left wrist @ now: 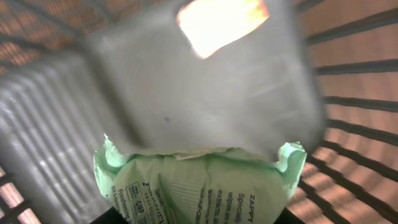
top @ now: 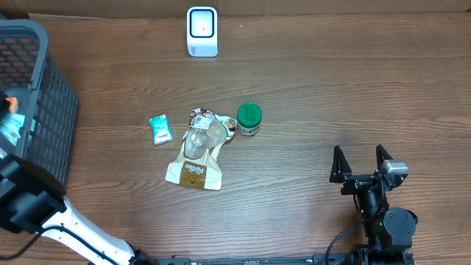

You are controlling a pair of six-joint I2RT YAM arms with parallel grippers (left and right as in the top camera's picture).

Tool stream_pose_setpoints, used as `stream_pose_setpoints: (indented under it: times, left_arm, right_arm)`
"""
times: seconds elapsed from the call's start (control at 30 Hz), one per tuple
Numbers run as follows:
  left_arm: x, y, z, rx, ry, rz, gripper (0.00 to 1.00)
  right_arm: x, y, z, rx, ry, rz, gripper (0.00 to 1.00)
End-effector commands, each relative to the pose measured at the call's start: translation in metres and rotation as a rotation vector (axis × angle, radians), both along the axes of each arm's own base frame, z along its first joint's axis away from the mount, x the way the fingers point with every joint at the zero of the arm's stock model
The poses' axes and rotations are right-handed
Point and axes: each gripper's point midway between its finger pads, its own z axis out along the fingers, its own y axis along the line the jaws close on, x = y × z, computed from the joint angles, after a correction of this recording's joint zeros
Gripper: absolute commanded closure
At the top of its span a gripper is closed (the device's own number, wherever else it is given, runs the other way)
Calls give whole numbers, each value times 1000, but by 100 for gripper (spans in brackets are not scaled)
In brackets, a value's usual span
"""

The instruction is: Scan the item barcode

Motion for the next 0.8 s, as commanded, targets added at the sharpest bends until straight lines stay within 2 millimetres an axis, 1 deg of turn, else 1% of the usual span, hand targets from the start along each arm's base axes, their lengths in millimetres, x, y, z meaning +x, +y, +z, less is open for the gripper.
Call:
stream_pose_setpoints:
  times: [0.0,0.07,0.17,0.23,0.3,0.37,0.47,0.53,0.63,0.77]
  left_arm:
    - [3,-21,111,125,-232,-88,79]
    - [-1,-38,146,156,-313,-130,78]
    - [-11,-68,190,205,-402,-192,78]
    - [-18,-91,213,235,-437,-225,77]
    - [-22,-114,228,257,-460,-284,76]
    - [-23,-141,238,257,-476,-342,76]
    - [-18,-182,237,232,-467,-465,76]
    - [-13,-212,228,200,-430,-562,75]
    - [-5,-254,203,130,-352,-704,75]
    - [6,-306,156,37,-219,-892,74]
  right_arm:
    - [0,1,-2,-1,-4,5,0]
    - [0,1,-2,-1,-4,5,0]
    - [0,1,-2,-1,-4,5,0]
    - [0,1,-2,-1,-4,5,0]
    - [0,1,-2,-1,-4,5,0]
    - [0,1,-2,-1,-4,5,0]
    - [0,1,-2,-1,-4,5,0]
    - [0,1,-2,-1,-4,5,0]
    - [0,1,-2,-1,-4,5,0]
    - [0,1,-2,-1,-4,5,0]
